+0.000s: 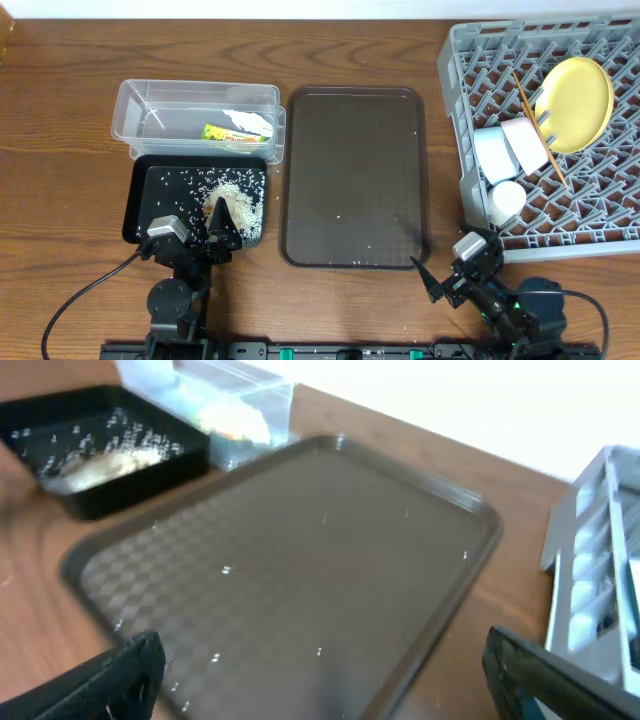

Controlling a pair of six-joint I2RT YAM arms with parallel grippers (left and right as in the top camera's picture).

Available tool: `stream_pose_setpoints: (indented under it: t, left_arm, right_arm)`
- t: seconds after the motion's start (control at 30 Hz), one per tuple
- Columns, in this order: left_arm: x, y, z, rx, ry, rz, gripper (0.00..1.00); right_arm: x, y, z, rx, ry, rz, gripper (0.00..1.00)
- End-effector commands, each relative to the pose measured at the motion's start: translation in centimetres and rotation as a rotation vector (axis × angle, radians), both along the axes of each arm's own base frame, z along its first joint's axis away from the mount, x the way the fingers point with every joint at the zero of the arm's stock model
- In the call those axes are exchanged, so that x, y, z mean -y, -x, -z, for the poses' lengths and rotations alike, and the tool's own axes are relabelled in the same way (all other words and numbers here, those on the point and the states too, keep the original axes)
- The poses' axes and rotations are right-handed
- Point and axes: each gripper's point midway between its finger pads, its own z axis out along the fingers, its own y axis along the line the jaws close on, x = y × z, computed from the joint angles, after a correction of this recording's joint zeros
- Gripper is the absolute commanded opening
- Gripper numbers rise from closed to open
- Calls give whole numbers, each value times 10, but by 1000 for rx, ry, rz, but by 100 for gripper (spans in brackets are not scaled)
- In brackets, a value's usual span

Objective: Sort waste into correct bins and load items into the dishwasher rack

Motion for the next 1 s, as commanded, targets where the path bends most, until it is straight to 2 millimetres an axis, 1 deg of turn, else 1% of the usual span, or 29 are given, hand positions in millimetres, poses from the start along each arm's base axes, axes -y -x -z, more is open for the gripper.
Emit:
stream_pose_setpoints:
  t: [0.0, 0.13, 0.2, 0.3, 0.97]
  left_arm:
    - [-2, 0, 18, -43, 5, -12, 94]
    - [-2, 0, 18, -43, 5, -12, 94]
    - [-2, 0, 18, -43, 5, -12, 94]
    - [-2, 0, 18, -43, 5, -12, 94]
    - [-2, 0, 18, -43, 5, -12, 94]
  right_arm:
    - [0, -4, -1, 15, -29, 8, 99]
    - [0, -8, -10, 79, -39, 10, 99]
    - [-1, -12, -18, 140, -52, 8, 99]
    - [-2, -17, -25, 217, -69, 7, 99]
    - [-2, -17, -24, 225, -71, 7, 99]
